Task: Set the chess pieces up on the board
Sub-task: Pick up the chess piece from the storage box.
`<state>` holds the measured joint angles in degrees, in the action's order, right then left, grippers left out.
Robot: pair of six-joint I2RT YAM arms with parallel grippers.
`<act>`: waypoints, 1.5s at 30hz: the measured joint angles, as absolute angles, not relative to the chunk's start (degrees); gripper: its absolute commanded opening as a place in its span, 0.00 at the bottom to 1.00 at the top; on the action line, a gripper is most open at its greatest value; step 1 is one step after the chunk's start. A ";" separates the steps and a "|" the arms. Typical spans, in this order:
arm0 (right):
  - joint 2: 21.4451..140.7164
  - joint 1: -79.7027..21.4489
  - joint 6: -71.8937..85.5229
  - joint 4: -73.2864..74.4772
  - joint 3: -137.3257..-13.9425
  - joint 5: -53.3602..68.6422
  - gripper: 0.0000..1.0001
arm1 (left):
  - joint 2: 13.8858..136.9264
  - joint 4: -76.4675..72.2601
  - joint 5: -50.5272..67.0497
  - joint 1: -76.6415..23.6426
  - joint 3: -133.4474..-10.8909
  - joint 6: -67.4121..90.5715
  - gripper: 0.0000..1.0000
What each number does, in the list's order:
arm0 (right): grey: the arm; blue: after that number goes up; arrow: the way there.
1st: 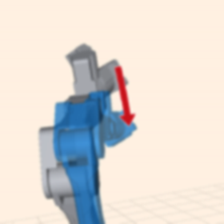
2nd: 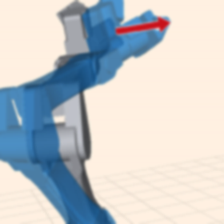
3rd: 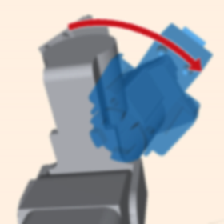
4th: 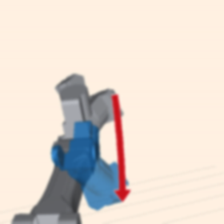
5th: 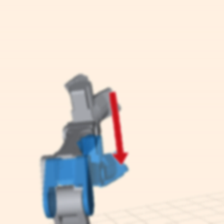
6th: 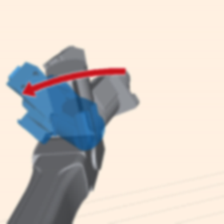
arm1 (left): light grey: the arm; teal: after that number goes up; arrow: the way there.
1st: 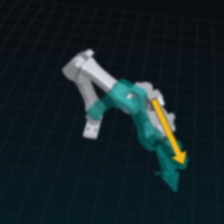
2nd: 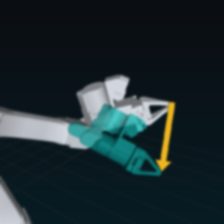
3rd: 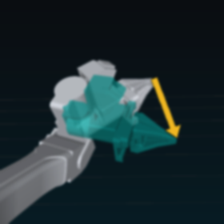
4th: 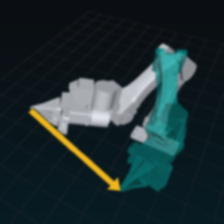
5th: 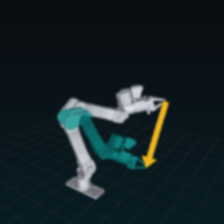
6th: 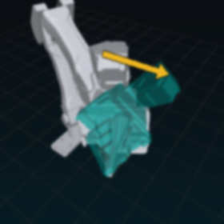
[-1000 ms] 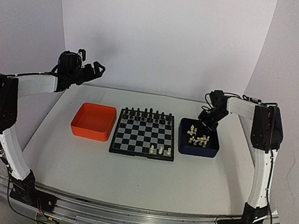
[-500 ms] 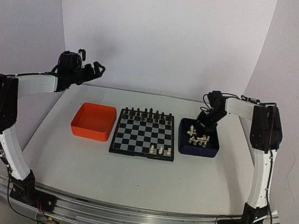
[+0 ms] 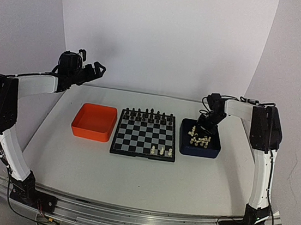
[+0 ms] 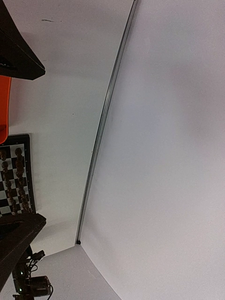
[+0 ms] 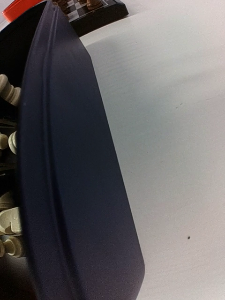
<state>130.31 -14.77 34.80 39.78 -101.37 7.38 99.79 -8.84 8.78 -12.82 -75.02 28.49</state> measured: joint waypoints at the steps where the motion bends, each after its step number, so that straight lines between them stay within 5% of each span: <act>1: 130.46 -14.85 34.58 40.02 -101.50 7.32 0.23 | 99.79 -8.84 8.78 -12.82 -75.02 28.49 1.00; 45: 132.94 -19.11 24.43 44.27 -105.79 -7.34 0.11 | 99.26 -7.49 7.31 -12.82 -74.85 28.52 1.00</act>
